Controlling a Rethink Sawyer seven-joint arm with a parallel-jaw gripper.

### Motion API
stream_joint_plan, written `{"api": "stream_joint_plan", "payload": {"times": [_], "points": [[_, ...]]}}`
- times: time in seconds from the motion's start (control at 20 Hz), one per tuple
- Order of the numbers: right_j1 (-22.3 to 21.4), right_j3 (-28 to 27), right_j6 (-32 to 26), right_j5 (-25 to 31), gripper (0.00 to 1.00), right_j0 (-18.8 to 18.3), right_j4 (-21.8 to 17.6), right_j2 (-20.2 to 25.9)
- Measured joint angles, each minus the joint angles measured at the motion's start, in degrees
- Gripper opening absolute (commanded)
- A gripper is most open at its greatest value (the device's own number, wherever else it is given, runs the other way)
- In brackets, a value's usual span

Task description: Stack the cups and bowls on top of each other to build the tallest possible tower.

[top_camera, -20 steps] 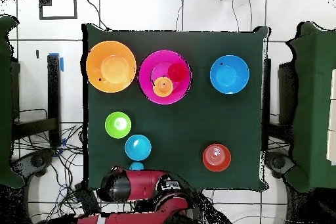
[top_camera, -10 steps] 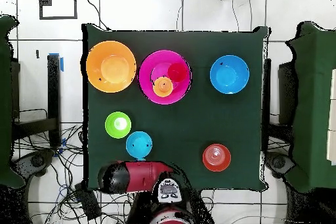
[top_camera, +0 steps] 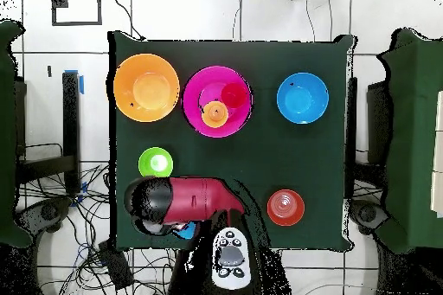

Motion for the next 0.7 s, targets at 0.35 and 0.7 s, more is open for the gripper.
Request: {"api": "stream_joint_plan", "payload": {"times": [0.35, 0.7], "points": [[-0.7, -6.5, 0.0, 4.6, 0.00, -2.3, 0.5, 0.7], [2.2, -15.6, 0.0, 6.6, 0.00, -3.8, 0.5, 2.3]]}}
